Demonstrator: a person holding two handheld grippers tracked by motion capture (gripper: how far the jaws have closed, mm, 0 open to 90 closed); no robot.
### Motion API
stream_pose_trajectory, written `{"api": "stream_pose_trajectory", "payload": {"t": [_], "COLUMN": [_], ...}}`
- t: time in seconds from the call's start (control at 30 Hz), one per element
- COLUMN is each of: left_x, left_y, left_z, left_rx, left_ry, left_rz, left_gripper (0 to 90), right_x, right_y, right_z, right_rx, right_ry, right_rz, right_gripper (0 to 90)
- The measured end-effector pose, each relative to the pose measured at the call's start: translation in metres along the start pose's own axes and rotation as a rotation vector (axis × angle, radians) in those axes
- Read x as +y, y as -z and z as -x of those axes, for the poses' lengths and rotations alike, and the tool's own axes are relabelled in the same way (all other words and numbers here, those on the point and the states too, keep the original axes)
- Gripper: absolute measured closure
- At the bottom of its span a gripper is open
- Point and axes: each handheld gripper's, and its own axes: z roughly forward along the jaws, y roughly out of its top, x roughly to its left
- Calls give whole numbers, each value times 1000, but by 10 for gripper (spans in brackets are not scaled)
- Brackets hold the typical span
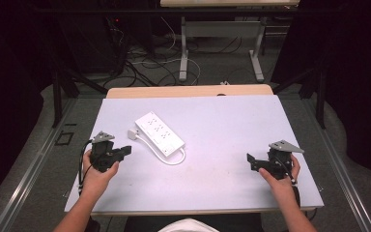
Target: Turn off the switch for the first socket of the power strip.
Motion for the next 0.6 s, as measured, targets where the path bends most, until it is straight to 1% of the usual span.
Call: {"api": "stream_pose_trajectory", "payload": {"t": [0.1, 0.17, 0.23, 0.3, 0.5, 0.6], "left_x": [5, 6, 11, 13, 22, 25], "left_y": [-1, -1, -2, -3, -6, -9], "left_z": [1, 1, 2, 3, 6, 8], "left_rx": [-5, -5, -7, -9, -13, -19], "left_ry": [-6, -3, -11, -9, -25, -21], "left_rz": [-1, 0, -6, -3, -14, -21], "left_gripper": [900, 900, 900, 900, 900, 900], "right_x": [0, 0, 0, 0, 0, 0], "right_y": [0, 0, 0, 0, 0, 0], "right_z": [0, 0, 0, 0, 0, 0], "right_rx": [1, -1, 0, 7, 7, 2], "right_ry": [2, 2, -2, -2, -3, -3], "right_rz": [0, 0, 0, -5, -7, -2], "right_gripper": [9, 9, 9, 9, 12, 12]}}
